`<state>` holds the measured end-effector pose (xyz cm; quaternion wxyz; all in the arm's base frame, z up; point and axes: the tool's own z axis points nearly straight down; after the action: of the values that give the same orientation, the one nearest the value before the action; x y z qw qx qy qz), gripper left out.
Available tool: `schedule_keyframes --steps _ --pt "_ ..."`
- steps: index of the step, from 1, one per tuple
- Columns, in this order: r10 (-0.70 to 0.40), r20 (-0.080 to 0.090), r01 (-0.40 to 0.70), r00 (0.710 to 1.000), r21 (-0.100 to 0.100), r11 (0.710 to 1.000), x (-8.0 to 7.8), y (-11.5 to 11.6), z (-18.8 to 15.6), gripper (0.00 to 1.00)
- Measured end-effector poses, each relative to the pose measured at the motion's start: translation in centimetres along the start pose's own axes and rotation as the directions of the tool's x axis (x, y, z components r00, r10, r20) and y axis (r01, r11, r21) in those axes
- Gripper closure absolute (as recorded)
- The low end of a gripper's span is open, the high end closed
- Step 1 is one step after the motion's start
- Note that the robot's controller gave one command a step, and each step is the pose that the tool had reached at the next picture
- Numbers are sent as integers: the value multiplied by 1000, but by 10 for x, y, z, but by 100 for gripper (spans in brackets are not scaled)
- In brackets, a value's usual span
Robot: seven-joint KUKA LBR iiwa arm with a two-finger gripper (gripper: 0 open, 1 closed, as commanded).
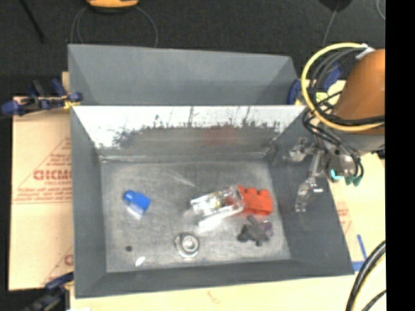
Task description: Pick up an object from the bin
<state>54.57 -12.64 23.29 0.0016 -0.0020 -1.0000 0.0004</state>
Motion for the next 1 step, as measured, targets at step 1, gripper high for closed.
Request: schedule_keyframes --steps 1 --pt "-45 32 45 998 8 999 -1 54 135 0"
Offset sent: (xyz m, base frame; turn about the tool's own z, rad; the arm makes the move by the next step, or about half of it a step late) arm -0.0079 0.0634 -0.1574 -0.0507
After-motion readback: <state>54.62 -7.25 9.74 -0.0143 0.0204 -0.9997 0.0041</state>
